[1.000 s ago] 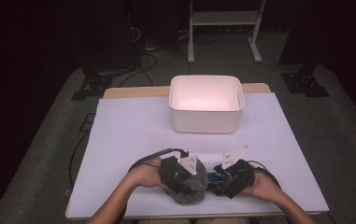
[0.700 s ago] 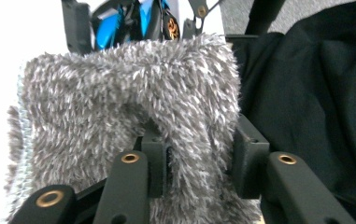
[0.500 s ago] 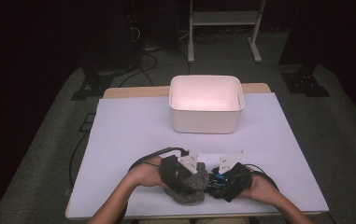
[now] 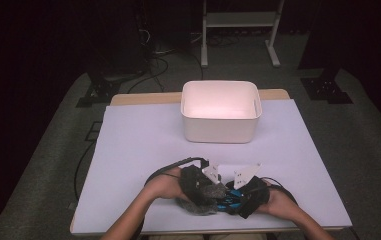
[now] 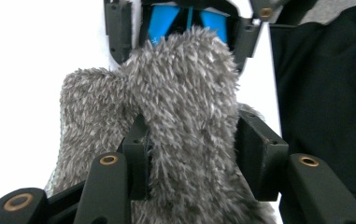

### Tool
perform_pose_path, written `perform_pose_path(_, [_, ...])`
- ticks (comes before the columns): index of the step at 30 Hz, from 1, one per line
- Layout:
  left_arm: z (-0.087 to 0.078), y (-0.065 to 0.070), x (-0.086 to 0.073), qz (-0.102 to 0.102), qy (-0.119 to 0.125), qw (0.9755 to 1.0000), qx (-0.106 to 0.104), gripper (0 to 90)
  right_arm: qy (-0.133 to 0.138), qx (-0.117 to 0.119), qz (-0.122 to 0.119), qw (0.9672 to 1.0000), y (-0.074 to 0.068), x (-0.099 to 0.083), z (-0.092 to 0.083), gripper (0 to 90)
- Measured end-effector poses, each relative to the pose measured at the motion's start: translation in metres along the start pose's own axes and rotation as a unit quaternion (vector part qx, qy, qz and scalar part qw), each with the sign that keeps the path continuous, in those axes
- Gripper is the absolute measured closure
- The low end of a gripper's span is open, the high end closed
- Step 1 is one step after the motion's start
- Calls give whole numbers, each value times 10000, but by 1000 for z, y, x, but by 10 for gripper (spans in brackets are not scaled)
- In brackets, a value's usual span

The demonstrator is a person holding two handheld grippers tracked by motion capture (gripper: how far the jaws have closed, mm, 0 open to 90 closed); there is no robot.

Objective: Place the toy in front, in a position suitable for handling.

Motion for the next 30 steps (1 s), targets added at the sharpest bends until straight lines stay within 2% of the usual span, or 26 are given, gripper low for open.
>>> perform_pose_path(2, [1, 0, -2, 42, -39, 9999, 113, 588, 1, 26, -27, 10000, 1, 0, 0, 144])
perform_pose_path(4, [0, 0, -8, 65, -223, 9997, 21, 690, 44, 60, -14, 10000, 1, -1, 0, 144])
perform_pose_path(10, [-9, -1, -37, -161, -631, 9976, 228, 717, 58, 52, -51, 10000, 1, -2, 0, 144])
perform_pose_path(11, [-12, -3, -46, -297, -693, 9969, 238, 717, 66, 57, -50, 9999, 1, -2, 0, 143])
perform_pose_path(14, [-20, -7, -65, -502, -779, 9952, 328, 713, 81, 60, -32, 9999, 1, -3, 0, 144])
perform_pose_path(18, [-38, -10, -92, -799, -651, 9937, 440, 705, 117, 69, -34, 9999, 2, -4, 0, 143])
perform_pose_path(21, [-54, -9, -109, -975, -611, 9916, 583, 701, 123, 79, -35, 9999, 2, -4, 0, 143])
perform_pose_path(27, [-86, -6, -142, -1331, -517, 9856, 911, 686, 129, 86, -31, 9999, 2, -4, 0, 142])
perform_pose_path(30, [-99, -5, -156, -1502, -417, 9818, 1087, 679, 131, 94, -31, 9999, 2, -4, 0, 140])
Point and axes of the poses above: each handheld gripper's, and its own axes: z roughly forward along the jaws, x roughly out of its top, y roughly to its right, the point moved 2 cm from there along z, roughly forward along the jaws, and after that the axes turned 7 degrees about -y, right-handed, at the moved point
